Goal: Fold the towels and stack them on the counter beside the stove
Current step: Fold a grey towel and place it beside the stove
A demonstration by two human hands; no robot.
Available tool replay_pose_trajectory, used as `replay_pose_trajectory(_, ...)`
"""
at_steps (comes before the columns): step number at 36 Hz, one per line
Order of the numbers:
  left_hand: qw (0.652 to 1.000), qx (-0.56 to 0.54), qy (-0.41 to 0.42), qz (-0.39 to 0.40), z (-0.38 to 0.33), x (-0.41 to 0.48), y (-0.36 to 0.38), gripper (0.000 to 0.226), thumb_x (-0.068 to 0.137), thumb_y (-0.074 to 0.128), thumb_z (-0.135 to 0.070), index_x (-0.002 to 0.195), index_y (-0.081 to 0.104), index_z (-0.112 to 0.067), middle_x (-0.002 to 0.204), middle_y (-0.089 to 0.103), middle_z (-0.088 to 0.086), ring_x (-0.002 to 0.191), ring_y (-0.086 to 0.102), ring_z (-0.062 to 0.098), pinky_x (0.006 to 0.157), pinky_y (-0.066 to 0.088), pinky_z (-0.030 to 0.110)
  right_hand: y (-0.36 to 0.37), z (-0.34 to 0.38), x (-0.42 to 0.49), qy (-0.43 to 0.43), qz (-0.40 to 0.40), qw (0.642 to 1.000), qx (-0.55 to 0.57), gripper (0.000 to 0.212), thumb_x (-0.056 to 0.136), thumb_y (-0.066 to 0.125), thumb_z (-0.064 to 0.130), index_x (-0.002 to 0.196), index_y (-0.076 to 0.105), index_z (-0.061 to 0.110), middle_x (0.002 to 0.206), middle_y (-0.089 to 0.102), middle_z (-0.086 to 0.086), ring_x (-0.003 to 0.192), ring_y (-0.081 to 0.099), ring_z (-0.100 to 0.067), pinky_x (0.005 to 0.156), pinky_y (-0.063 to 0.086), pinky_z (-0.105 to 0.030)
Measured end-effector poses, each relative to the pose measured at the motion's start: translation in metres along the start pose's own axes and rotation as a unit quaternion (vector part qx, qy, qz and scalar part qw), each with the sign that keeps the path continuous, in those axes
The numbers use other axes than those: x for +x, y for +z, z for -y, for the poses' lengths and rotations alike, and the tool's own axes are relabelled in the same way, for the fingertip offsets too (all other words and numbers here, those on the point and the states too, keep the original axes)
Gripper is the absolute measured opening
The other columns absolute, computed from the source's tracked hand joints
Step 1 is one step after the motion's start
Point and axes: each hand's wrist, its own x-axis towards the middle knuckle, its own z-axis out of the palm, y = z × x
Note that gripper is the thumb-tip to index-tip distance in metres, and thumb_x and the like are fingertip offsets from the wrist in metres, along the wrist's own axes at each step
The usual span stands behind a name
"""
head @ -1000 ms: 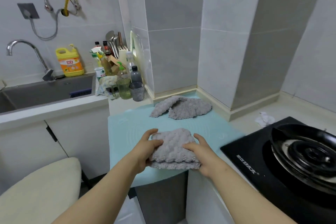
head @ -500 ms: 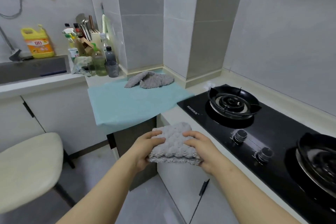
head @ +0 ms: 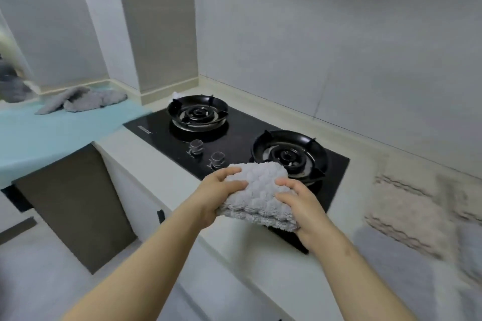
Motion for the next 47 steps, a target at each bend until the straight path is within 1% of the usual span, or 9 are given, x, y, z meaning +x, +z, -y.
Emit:
replay_pose_trajectory(11, 0.993, 0.035, -0.017, 0.107, 0.042, -0.004, 0.178, 0.038, 0.084, 0.066, -0.006, 0.119, 0.058, -0.021, 0.094, 0.069, 0.004, 0.082, 0.067, 0.024, 0.082, 0.054, 0.038, -0.176, -0.026, -0.053, -0.023, -0.121, 0.992, 0.009, 0.029, 0.086, 0.054, 0.001, 0.088, 0.063, 0.028, 0.12, 0.056, 0.001, 0.113, 0.053, -0.02, 0.1, 0.043, -0.04)
replay_pose_trajectory(17, 0.985, 0.085, -0.005, 0.148, 0.053, 0.005, 0.232, 0.038, 0.082, 0.07, -0.01, 0.116, 0.061, -0.025, 0.115, 0.063, 0.011, 0.092, 0.055, 0.029, 0.091, 0.047, 0.05, -0.228, -0.032, -0.071, -0.022, -0.175, 0.984, 0.014, 0.029, 0.086, 0.052, -0.002, 0.087, 0.061, 0.026, 0.127, 0.05, 0.004, 0.12, 0.044, -0.015, 0.106, 0.035, -0.039)
replay_pose_trajectory(22, 0.973, 0.129, -0.009, 0.191, 0.064, 0.014, 0.264, 0.033, 0.084, 0.068, -0.012, 0.111, 0.061, -0.031, 0.124, 0.057, 0.007, 0.089, 0.054, 0.025, 0.079, 0.046, 0.04, -0.258, -0.037, -0.086, -0.015, -0.206, 0.978, -0.008, 0.027, 0.087, 0.054, -0.002, 0.09, 0.059, 0.024, 0.112, 0.051, 0.008, 0.109, 0.049, -0.017, 0.09, 0.042, -0.032)
replay_pose_trajectory(27, 0.962, 0.163, -0.01, 0.221, 0.079, 0.016, 0.291, 0.039, 0.086, 0.065, -0.01, 0.121, 0.057, -0.025, 0.101, 0.058, 0.004, 0.079, 0.05, 0.022, 0.07, 0.042, 0.033, -0.282, -0.046, -0.096, 0.023, -0.237, 0.97, -0.037, 0.023, 0.082, 0.056, -0.001, 0.087, 0.058, 0.022, 0.104, 0.056, 0.001, 0.083, 0.052, -0.008, 0.066, 0.041, -0.023)
replay_pose_trajectory(34, 0.941, 0.19, -0.038, 0.277, 0.098, 0.007, 0.334, 0.038, 0.088, 0.063, -0.01, 0.121, 0.055, -0.027, 0.101, 0.058, -0.006, 0.073, 0.055, 0.015, 0.054, 0.042, 0.02, -0.321, -0.055, -0.114, 0.064, -0.303, 0.95, -0.037, 0.008, 0.087, 0.056, 0.007, 0.079, 0.058, 0.011, 0.083, 0.055, -0.006, 0.073, 0.047, -0.014, 0.06, 0.035, -0.024)
replay_pose_trajectory(37, 0.929, 0.202, -0.05, 0.305, 0.109, 0.003, 0.35, 0.04, 0.088, 0.064, -0.009, 0.123, 0.054, -0.027, 0.119, 0.056, 0.001, 0.086, 0.054, 0.023, 0.067, 0.044, 0.028, -0.331, -0.063, -0.126, 0.07, -0.333, 0.938, -0.068, 0.01, 0.083, 0.059, 0.004, 0.075, 0.058, 0.011, 0.077, 0.056, -0.004, 0.074, 0.05, -0.015, 0.061, 0.036, -0.024)
replay_pose_trajectory(39, 0.919, 0.224, -0.04, 0.323, 0.112, -0.002, 0.36, 0.043, 0.088, 0.064, -0.01, 0.126, 0.052, -0.027, 0.128, 0.048, -0.001, 0.081, 0.051, 0.022, 0.056, 0.041, 0.024, -0.337, -0.069, -0.135, 0.078, -0.357, 0.923, -0.12, 0.009, 0.08, 0.059, 0.007, 0.073, 0.059, 0.012, 0.075, 0.06, -0.002, 0.076, 0.056, -0.018, 0.067, 0.043, -0.027)
replay_pose_trajectory(44, 0.893, 0.282, -0.023, 0.35, 0.123, -0.014, 0.373, 0.044, 0.088, 0.064, -0.011, 0.126, 0.049, -0.028, 0.078, 0.042, -0.007, 0.055, 0.039, 0.013, 0.037, 0.027, 0.018, -0.34, -0.071, -0.154, 0.123, -0.364, 0.882, -0.274, 0.011, 0.084, 0.051, 0.022, 0.073, 0.053, 0.018, 0.08, 0.063, -0.003, 0.079, 0.059, -0.022, 0.071, 0.048, -0.031)
replay_pose_trajectory(47, 0.879, 0.308, -0.016, 0.362, 0.13, -0.021, 0.375, 0.042, 0.087, 0.065, -0.011, 0.122, 0.049, -0.028, 0.083, 0.047, -0.004, 0.054, 0.042, 0.009, 0.039, 0.035, 0.014, -0.34, -0.071, -0.161, 0.148, -0.374, 0.844, -0.353, 0.014, 0.089, 0.044, 0.027, 0.08, 0.049, 0.018, 0.088, 0.061, -0.002, 0.084, 0.056, -0.022, 0.071, 0.044, -0.028)
